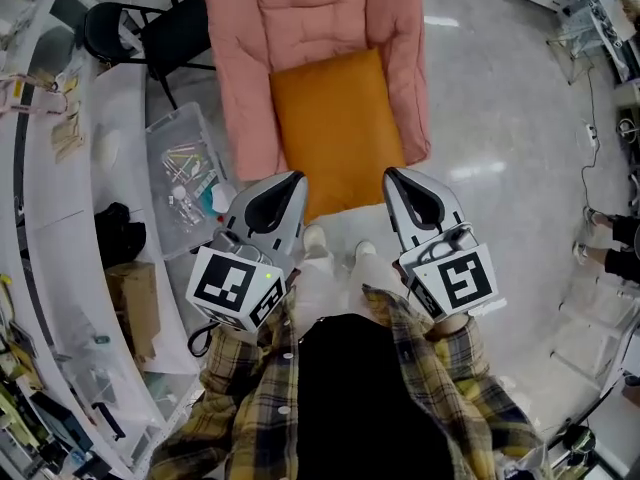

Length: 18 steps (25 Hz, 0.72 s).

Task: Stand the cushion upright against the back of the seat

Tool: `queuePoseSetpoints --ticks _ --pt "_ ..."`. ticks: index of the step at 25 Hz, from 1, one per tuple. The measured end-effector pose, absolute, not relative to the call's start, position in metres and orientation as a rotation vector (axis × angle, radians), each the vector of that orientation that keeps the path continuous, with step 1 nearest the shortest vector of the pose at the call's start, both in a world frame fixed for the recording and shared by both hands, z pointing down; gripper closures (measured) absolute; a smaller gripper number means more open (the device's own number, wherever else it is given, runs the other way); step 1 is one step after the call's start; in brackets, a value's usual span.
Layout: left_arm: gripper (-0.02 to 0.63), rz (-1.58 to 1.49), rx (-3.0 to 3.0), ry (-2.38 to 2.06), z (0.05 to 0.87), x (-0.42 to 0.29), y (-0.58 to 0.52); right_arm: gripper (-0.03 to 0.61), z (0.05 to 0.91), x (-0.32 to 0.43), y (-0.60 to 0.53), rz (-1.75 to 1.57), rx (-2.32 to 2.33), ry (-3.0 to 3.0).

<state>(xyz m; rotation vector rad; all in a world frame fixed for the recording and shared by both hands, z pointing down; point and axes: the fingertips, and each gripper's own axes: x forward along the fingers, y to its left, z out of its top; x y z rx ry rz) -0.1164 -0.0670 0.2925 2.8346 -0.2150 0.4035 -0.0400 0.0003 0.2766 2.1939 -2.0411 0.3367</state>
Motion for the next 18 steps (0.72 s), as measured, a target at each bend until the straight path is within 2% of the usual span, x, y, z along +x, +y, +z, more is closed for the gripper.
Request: queuePoseSetpoints --ticks 18 --pt "0.609 0.605 2.736 -0.185 0.419 -0.062 -0.073 0.558 0.398 0.016 0.009 0.536 2.053 -1.861"
